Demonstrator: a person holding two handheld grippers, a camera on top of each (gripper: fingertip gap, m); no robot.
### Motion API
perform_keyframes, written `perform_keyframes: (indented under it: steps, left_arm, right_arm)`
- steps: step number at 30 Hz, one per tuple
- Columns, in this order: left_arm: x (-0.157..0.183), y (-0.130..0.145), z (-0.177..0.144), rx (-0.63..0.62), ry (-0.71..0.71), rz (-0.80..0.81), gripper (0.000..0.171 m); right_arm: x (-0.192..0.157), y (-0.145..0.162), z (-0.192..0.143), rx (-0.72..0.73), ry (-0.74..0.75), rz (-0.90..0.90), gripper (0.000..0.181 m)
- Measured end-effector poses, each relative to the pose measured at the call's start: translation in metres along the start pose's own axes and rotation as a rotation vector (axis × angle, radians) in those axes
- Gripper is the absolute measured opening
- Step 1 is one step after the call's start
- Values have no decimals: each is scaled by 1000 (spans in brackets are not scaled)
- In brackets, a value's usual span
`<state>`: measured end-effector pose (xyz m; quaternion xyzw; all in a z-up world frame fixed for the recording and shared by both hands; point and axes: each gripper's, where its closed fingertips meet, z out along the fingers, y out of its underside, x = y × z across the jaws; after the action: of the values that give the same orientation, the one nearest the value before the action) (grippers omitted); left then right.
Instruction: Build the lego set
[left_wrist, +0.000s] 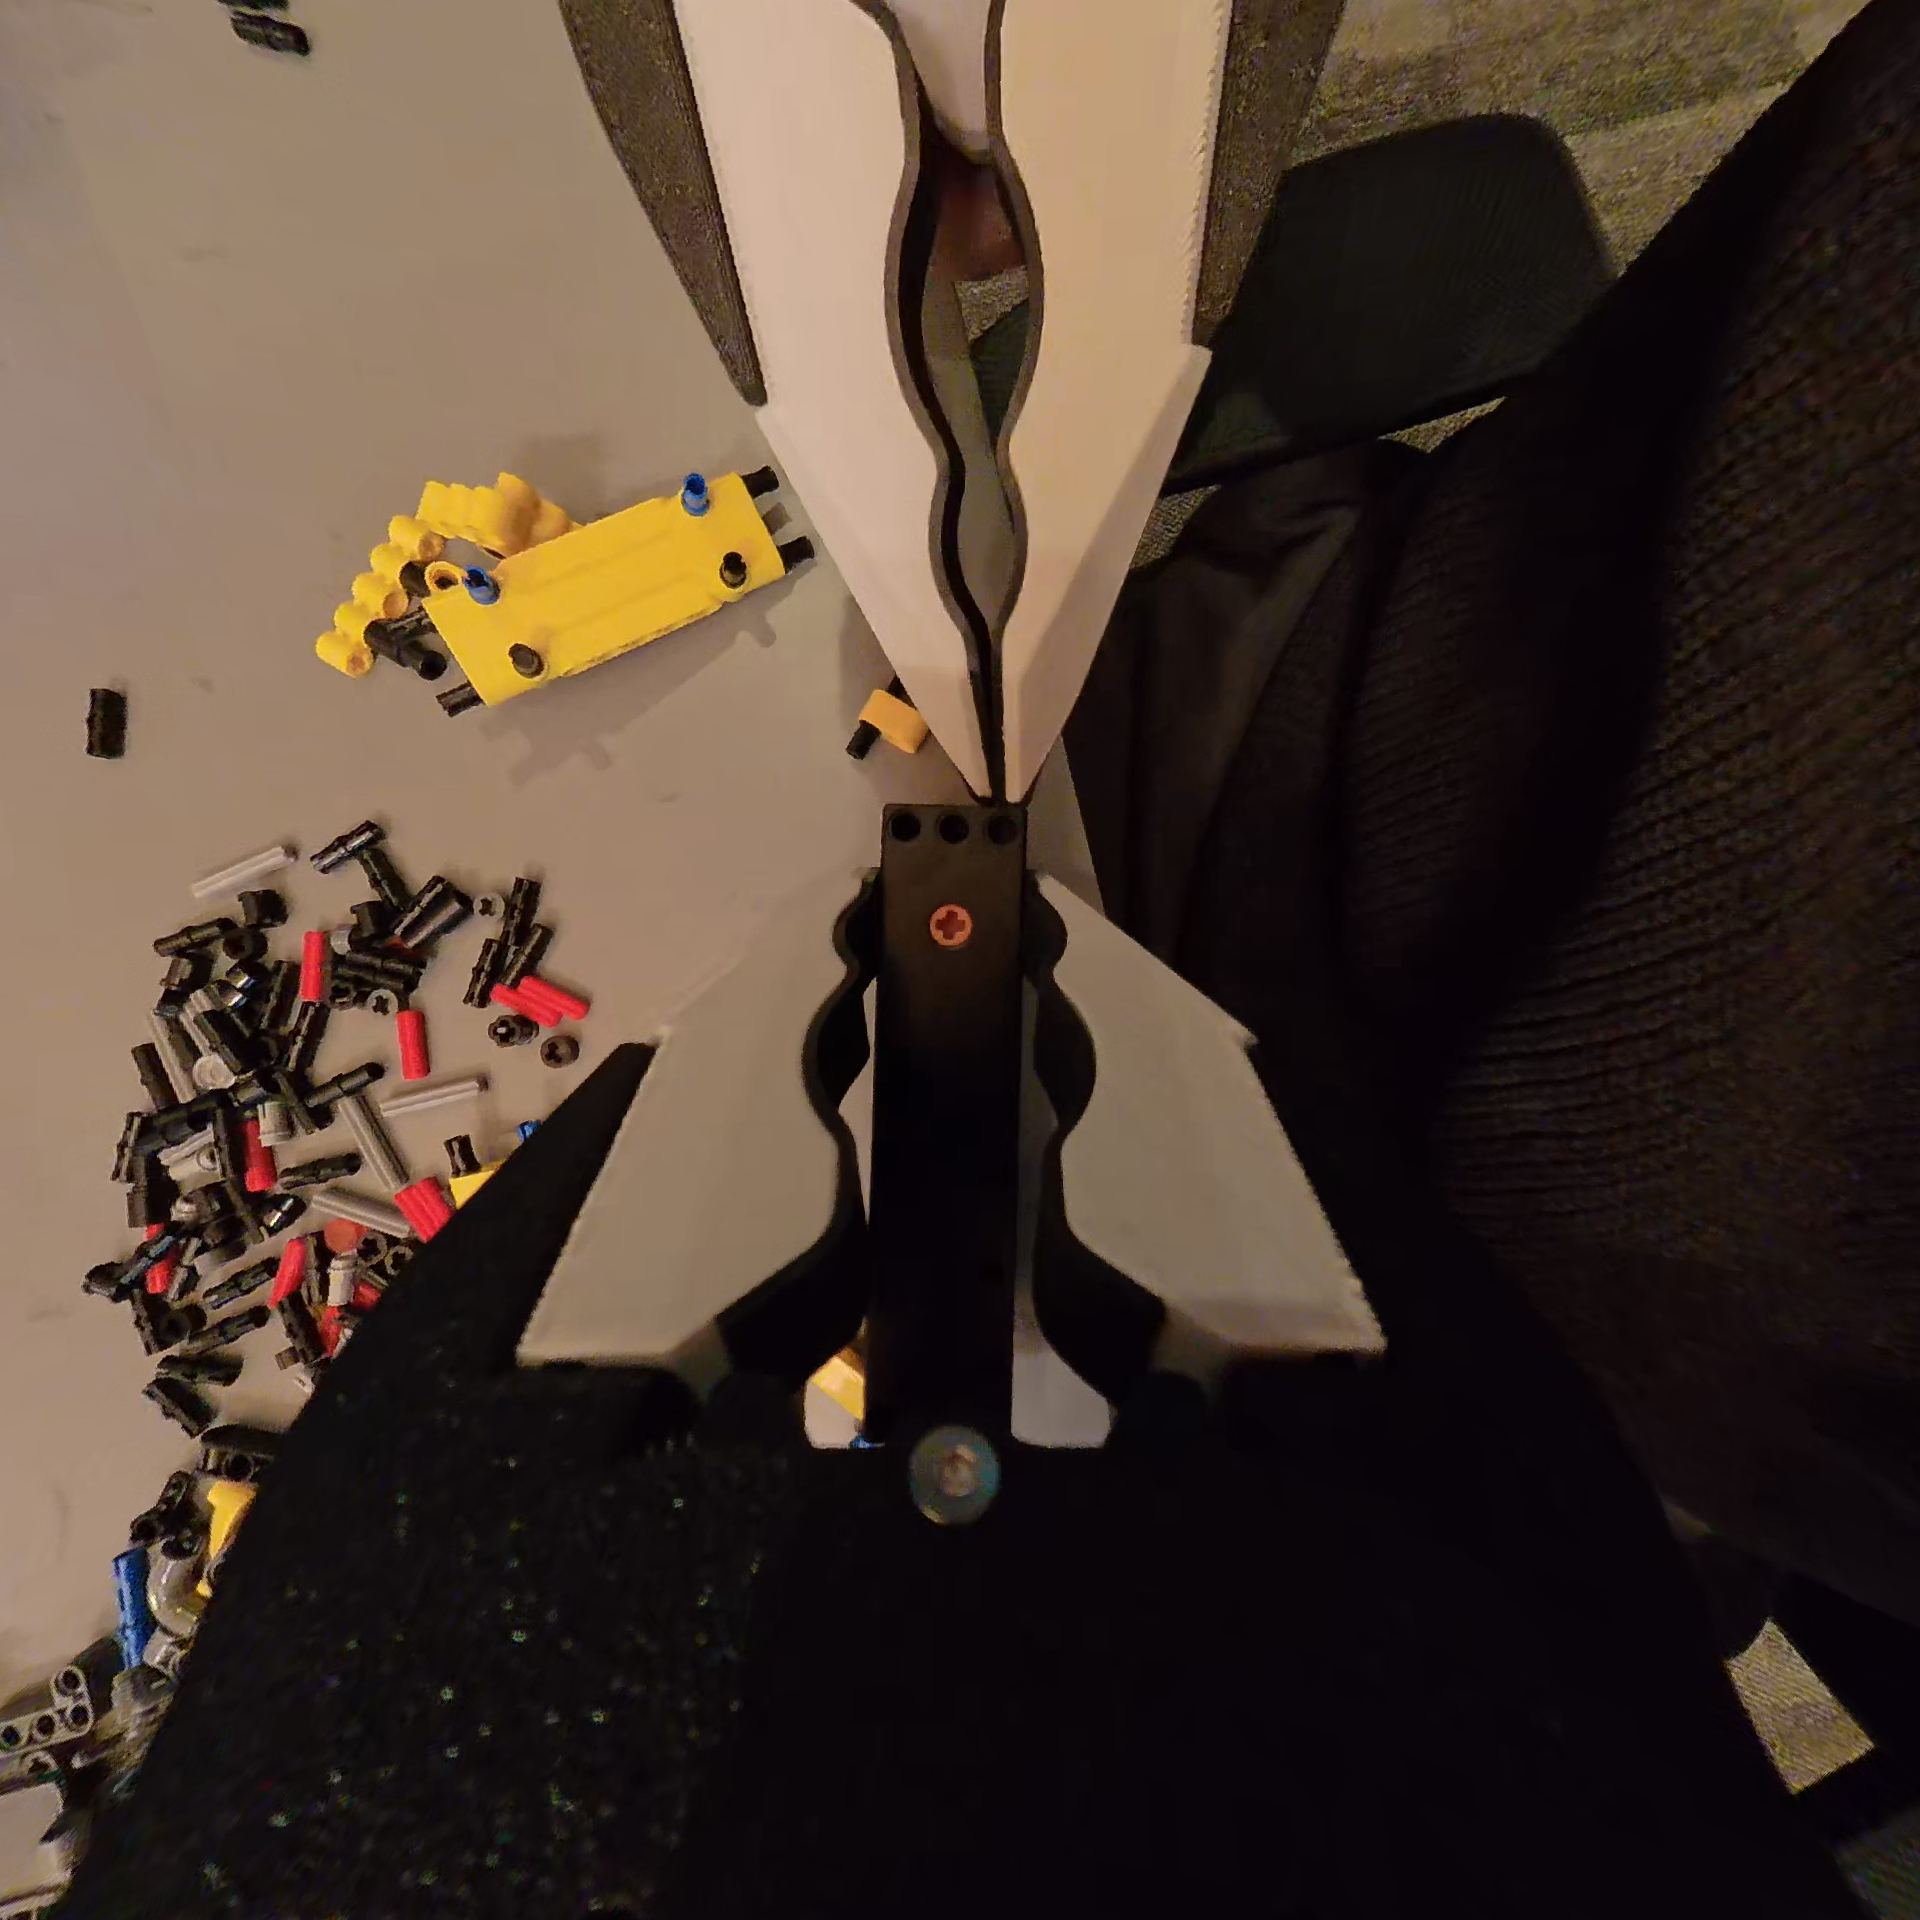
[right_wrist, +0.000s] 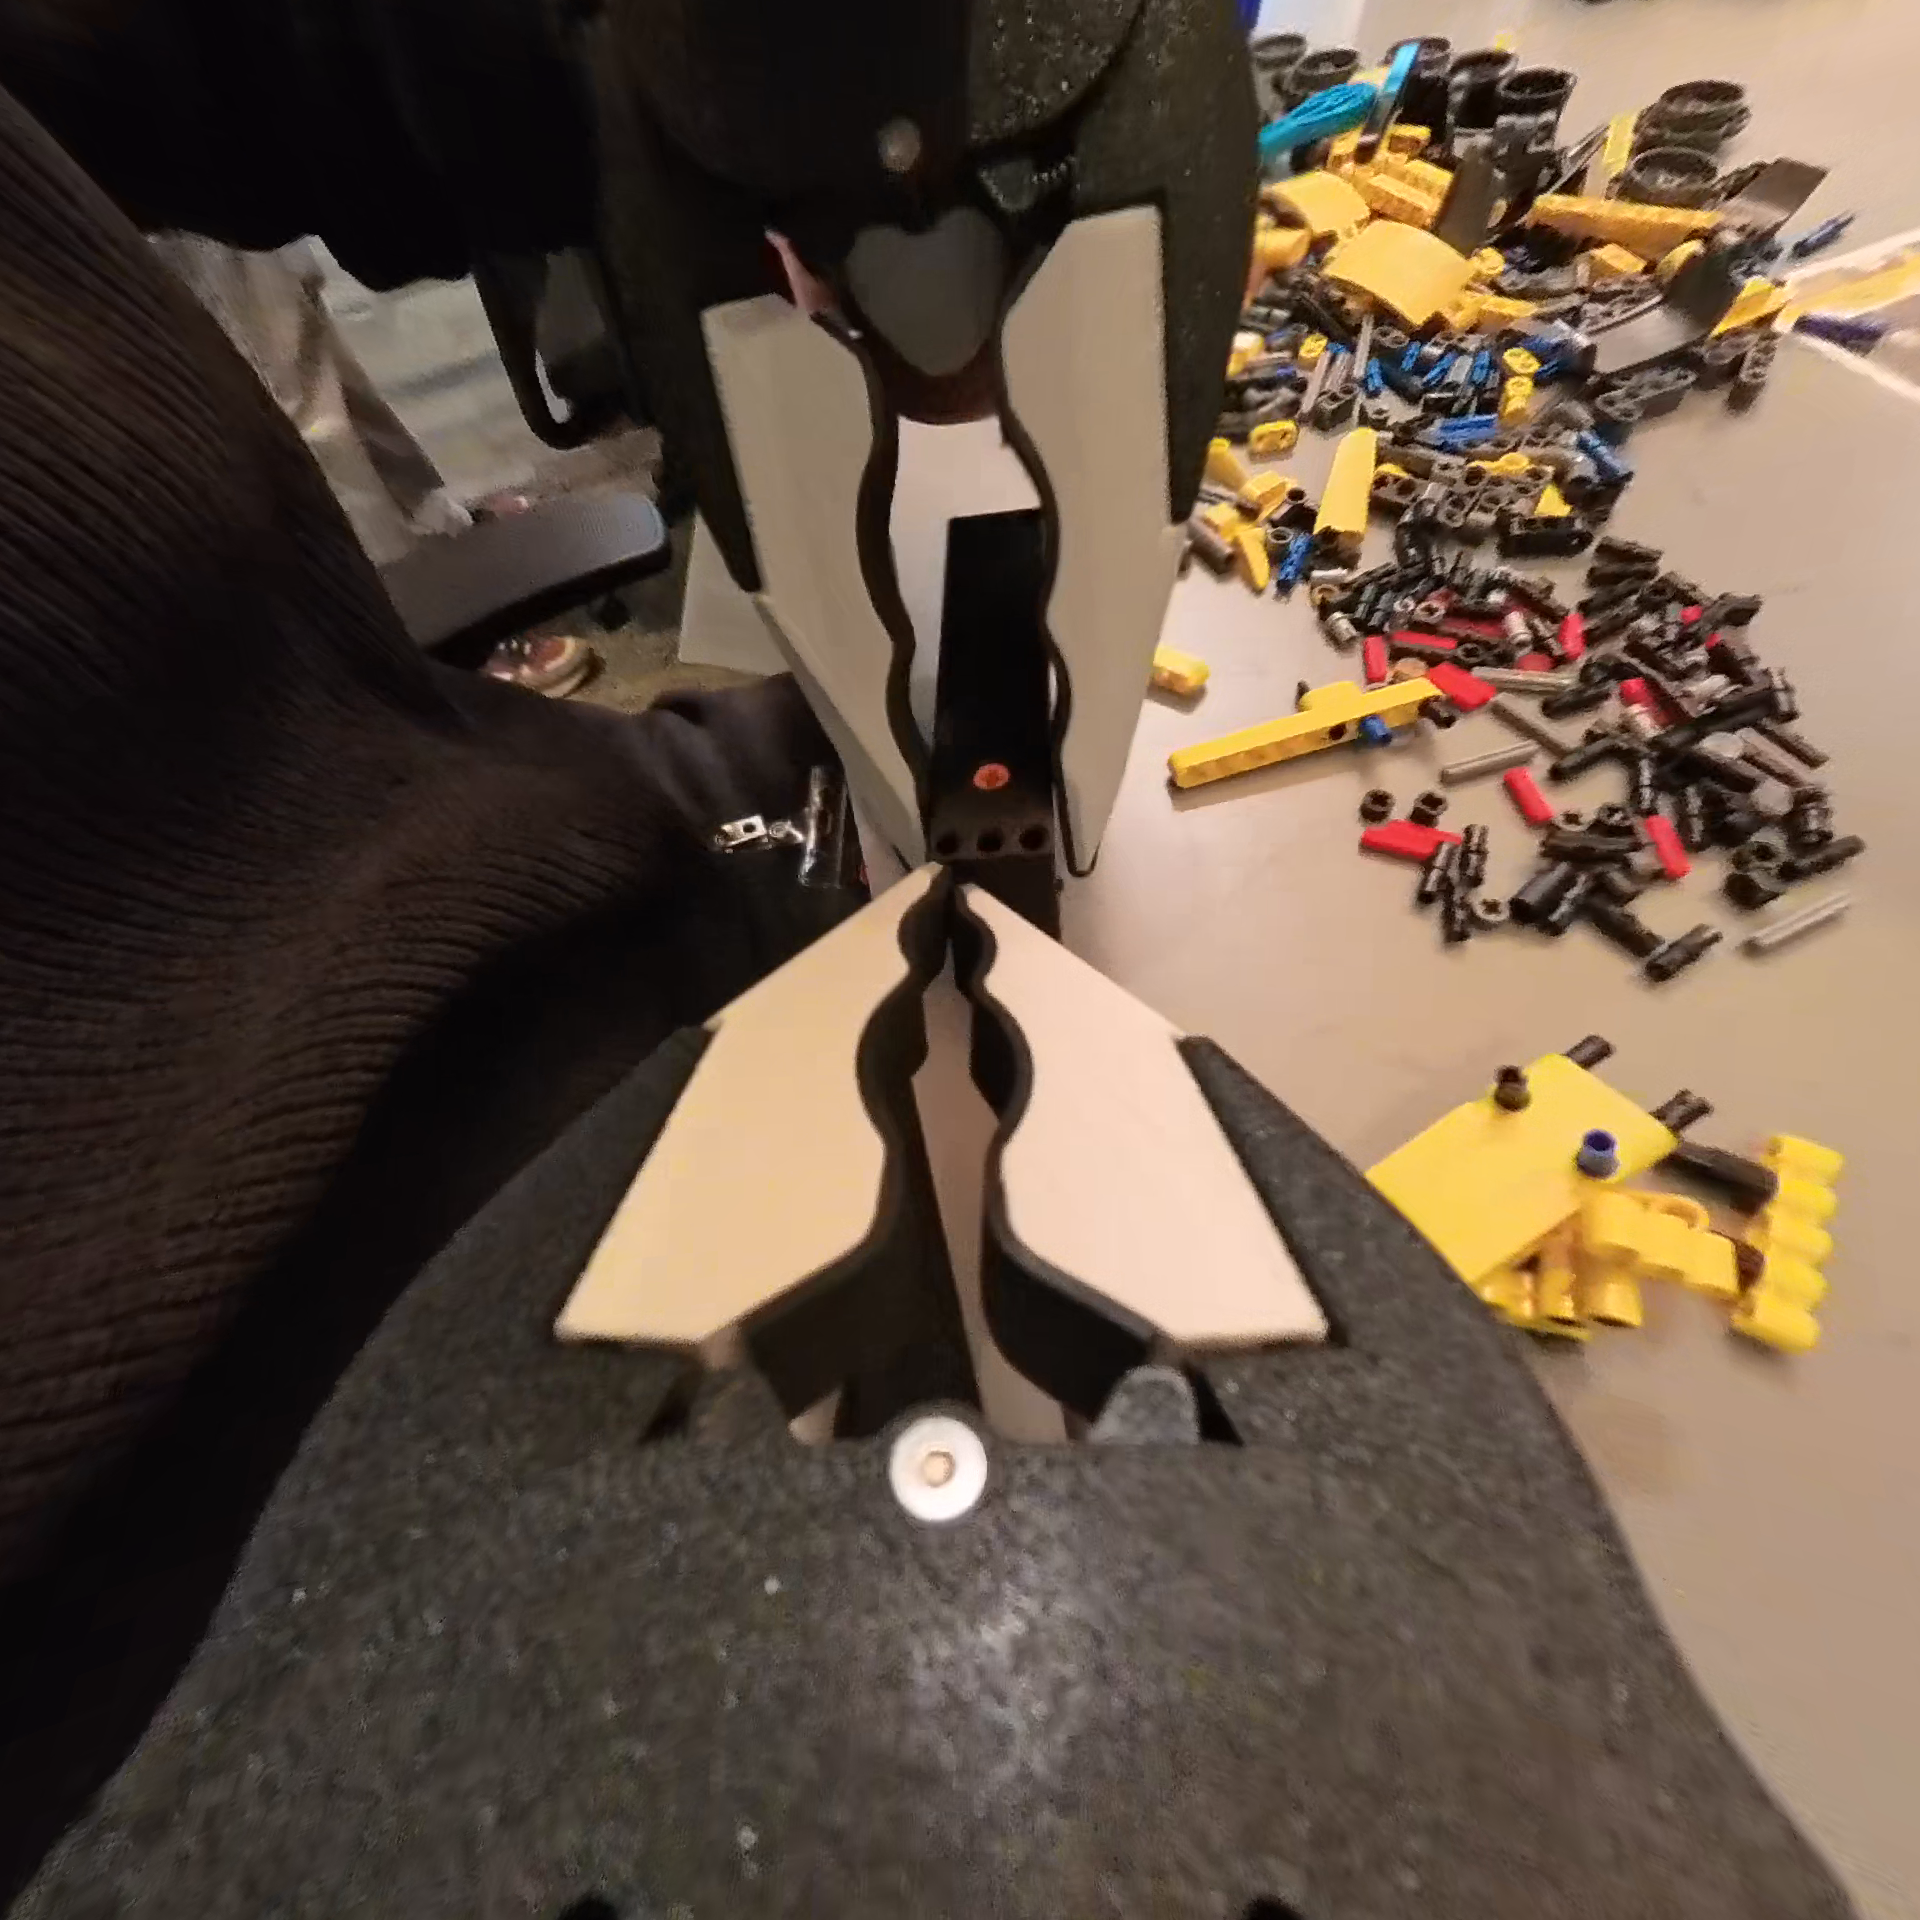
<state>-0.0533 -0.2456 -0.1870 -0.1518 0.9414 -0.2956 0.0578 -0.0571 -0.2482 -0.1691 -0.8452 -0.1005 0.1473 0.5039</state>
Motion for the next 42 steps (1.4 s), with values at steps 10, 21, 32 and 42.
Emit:
perform_keyframes:
  steps: [10, 21, 32, 42]
  left_arm:
    - [-2, 1, -1, 11, -21, -2, 26]
    - [-1, 2, -2, 8, -32, -9, 26]
    - [1, 1, -1, 6, -57, -6, 27]
    - [1, 1, -2, 30, -69, -9, 27]
  right_arm:
    - [29, -7, -53, 137, 235, 10, 0]
    - [-54, 102, -59, -179, 138, 332, 12]
    - [-83, 176, -13, -389, 187, 359, 12]
    - [-78, 183, -4, -406, 165, 343, 6]
